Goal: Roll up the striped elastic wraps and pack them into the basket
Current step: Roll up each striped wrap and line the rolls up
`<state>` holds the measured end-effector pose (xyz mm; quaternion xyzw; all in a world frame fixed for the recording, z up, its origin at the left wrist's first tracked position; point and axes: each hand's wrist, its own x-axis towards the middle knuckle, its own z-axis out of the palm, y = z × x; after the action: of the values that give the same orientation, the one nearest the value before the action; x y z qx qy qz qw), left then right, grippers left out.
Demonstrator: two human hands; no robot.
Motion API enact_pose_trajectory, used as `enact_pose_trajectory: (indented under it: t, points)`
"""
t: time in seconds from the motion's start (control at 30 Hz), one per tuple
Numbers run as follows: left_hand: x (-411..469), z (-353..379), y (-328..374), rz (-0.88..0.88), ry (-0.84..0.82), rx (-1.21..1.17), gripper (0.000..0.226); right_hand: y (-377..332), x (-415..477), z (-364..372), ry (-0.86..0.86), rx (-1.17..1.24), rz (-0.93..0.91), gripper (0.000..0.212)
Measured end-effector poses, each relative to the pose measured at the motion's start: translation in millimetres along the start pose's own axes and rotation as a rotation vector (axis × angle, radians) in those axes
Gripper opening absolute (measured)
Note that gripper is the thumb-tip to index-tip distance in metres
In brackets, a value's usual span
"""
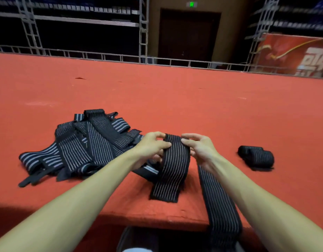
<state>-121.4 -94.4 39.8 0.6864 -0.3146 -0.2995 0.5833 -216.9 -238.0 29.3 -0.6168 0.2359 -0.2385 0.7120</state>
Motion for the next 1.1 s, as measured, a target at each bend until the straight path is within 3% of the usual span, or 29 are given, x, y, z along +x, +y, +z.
enact_pose_trajectory:
  t: [0.07,0.17,0.33,0.43,0.57,0.8,1.0,1.1]
  points:
    - [-0.1,9.0,-10.4,-0.066,-0.121,-0.038,0.016,0.7,-7.7,-22.8,0.03,-0.033,0.03,0.024]
    - [0.7,17.7,-19.3,-0.063,-0.141,0.134,0.013,3.9,-18.6,-53.4,-0.021,-0.162,0.152,0.023]
    - [11.0,25.1,-39.7,0.046,0.03,0.407,0.017,17.8,-28.0,-78.5,-0.301,-0.5,0.273,0.003]
    - [19.8,19.6,-56.5,0.132,0.151,0.585,0.013,23.8,-26.1,-76.8,-0.412,-0.681,0.272,0.022]
    - [38.9,3.4,-83.1,0.171,0.233,0.773,0.017,26.3,-12.8,-68.8,-0.45,-1.008,0.151,0.052]
    - [55.8,-0.2,-108.9,0.179,0.32,0.865,0.026,39.3,43.4,-48.5,-0.359,-1.118,-0.158,0.008]
    - [55.7,-1.3,-111.6,0.267,0.357,0.76,0.021,62.7,90.4,-13.5,-0.351,-1.172,-0.257,0.037]
    - [56.3,-2.6,-112.8,0.26,0.387,0.675,0.027,75.9,99.5,-4.4,-0.365,-1.213,-0.277,0.027]
